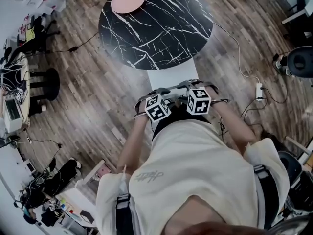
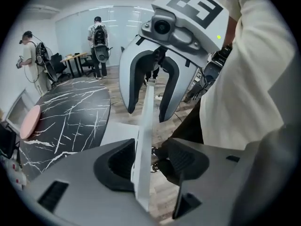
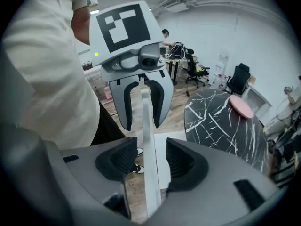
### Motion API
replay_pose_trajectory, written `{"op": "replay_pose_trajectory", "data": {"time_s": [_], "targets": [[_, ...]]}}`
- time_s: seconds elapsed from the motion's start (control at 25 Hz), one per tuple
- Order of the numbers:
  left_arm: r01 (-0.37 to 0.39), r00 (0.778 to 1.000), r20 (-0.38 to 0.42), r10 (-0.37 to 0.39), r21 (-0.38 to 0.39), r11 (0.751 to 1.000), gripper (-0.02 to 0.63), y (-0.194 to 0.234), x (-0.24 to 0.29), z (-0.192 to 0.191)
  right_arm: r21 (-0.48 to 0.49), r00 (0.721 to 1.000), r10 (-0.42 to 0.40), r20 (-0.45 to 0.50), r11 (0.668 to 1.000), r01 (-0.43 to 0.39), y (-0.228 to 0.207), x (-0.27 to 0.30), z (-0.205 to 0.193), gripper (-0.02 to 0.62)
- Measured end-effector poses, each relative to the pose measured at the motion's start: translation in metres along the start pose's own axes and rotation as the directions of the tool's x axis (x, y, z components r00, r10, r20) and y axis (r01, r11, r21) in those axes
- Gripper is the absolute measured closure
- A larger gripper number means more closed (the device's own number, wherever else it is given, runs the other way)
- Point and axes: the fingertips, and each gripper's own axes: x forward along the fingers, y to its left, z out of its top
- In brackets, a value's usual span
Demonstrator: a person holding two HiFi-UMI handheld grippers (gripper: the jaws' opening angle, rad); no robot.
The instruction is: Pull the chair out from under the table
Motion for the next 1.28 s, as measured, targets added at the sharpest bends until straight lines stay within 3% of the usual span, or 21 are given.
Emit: {"op": "replay_pose_trajectory", "data": {"time_s": [0.4,0.68,1.28], "targets": [[0.030,0.987,-0.158,-0.024,0.032,0.999,0.371,0.001,0.045,-0.027,-0.149,0.973,0.006,-0.229,0.988,-0.041,0.014,0.047,-0.030,0.402],[0.018,0.964,-0.265,0.022,0.149,0.989,0.393,0.001,0.065,-0.045,-0.182,0.958,0.023,-0.287,0.980,-0.078,0.021,0.069,-0.040,0.418],[0.022,0.948,-0.316,0.036,0.176,0.984,0.397,0.005,0.089,-0.052,-0.176,0.953,0.038,-0.301,0.980,-0.095,0.016,0.090,-0.056,0.471]]}}
